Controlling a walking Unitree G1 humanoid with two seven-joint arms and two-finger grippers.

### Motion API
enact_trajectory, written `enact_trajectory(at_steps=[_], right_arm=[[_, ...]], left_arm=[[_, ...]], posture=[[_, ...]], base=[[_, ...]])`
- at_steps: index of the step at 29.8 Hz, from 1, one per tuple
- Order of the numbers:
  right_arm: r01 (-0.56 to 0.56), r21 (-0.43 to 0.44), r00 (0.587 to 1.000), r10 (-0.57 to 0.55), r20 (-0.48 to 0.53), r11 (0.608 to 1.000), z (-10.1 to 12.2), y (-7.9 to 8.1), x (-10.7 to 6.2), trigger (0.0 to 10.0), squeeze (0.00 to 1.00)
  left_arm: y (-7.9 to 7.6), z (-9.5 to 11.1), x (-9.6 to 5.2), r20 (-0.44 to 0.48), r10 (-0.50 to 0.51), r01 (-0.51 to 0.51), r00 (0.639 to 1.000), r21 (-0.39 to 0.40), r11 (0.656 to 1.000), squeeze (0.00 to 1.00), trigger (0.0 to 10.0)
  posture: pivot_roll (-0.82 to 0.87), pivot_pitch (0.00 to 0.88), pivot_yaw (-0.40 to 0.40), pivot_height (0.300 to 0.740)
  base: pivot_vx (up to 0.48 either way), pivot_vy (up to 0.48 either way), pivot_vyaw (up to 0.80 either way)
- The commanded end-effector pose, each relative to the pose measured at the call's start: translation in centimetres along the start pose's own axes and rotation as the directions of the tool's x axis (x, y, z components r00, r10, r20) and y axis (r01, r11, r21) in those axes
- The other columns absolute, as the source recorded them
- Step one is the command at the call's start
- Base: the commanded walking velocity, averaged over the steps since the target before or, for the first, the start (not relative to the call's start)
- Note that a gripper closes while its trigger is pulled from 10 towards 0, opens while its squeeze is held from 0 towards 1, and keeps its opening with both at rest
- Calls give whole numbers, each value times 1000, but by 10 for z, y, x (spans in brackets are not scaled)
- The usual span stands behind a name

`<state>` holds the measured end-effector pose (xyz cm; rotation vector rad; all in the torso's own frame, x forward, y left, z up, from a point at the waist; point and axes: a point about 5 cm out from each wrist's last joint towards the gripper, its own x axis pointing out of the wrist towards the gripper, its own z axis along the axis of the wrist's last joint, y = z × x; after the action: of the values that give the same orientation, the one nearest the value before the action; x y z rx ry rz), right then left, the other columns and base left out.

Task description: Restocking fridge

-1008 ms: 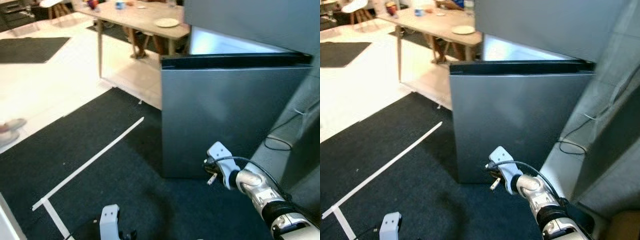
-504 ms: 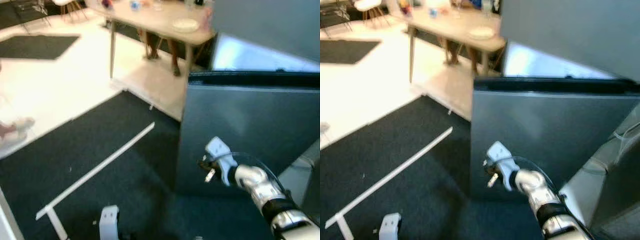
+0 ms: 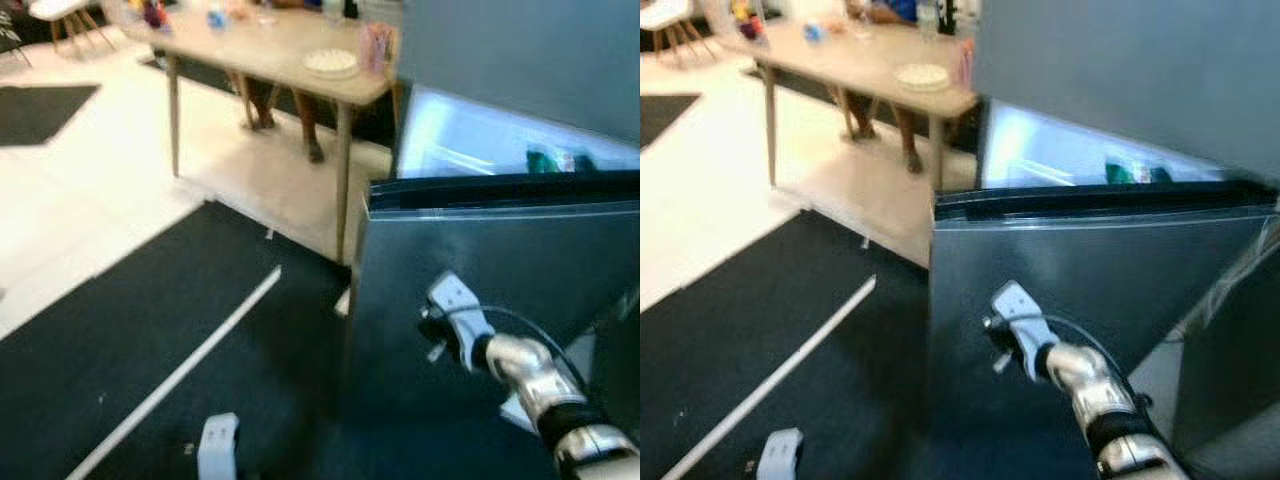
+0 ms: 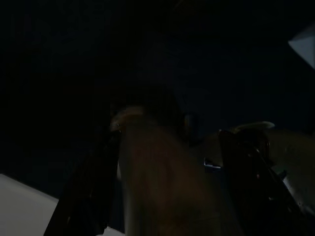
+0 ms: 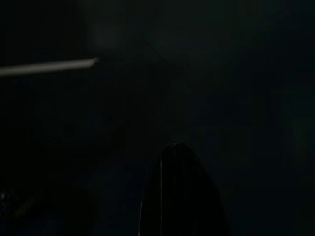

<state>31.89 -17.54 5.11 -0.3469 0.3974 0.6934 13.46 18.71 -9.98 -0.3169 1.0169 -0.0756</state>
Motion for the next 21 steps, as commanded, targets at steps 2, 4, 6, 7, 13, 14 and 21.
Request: enact_trajectory(at_steps=[2, 4, 6, 7, 13, 14, 21], right_arm=[[-25, 0, 999, 25, 27, 1000, 4, 7, 5, 10000, 0], [-26, 0, 999, 26, 31, 1000, 5, 7, 5, 10000, 0], [-32, -3, 999, 32, 45, 999, 7, 7, 4, 10000, 0], [-42, -11, 997, 43, 64, 999, 11, 6, 4, 10000, 0], [-11, -8, 992, 11, 126, 1000, 31, -1, 9, 10000, 0], [1, -9, 991, 0, 134, 1000, 34, -2, 10, 10000, 0], [136, -77, 985, -127, 118, 988, 53, -19, 14, 10000, 0]], left_arm=[[2, -3, -1, -20, 9, -9, 1000, 16, 1000, 0, 10000], [2, -3, -1, -20, 9, -9, 1000, 16, 1000, 0, 10000], [2, -3, -1, -20, 9, -8, 1000, 17, 1000, 0, 10000], [2, -2, -1, -20, 9, -9, 1000, 17, 1000, 0, 10000], [2, -2, -1, -20, 9, -9, 1000, 17, 1000, 0, 10000], [2, -2, -1, -20, 9, -9, 1000, 17, 1000, 0, 10000], [1, -3, -1, -19, 7, -6, 1000, 14, 1000, 0, 10000]], posture=[[-21, 1, -15, 740], [-22, 4, -13, 740], [-22, 4, -13, 740], [-22, 4, -13, 740], [-21, 4, -14, 740], [-21, 4, -14, 740], [-18, 7, -18, 740]], base=[[364, 0, 0], [364, 0, 0], [356, 0, 0], [356, 0, 0], [354, 0, 0], [356, 0, 0], [355, 0, 0]])
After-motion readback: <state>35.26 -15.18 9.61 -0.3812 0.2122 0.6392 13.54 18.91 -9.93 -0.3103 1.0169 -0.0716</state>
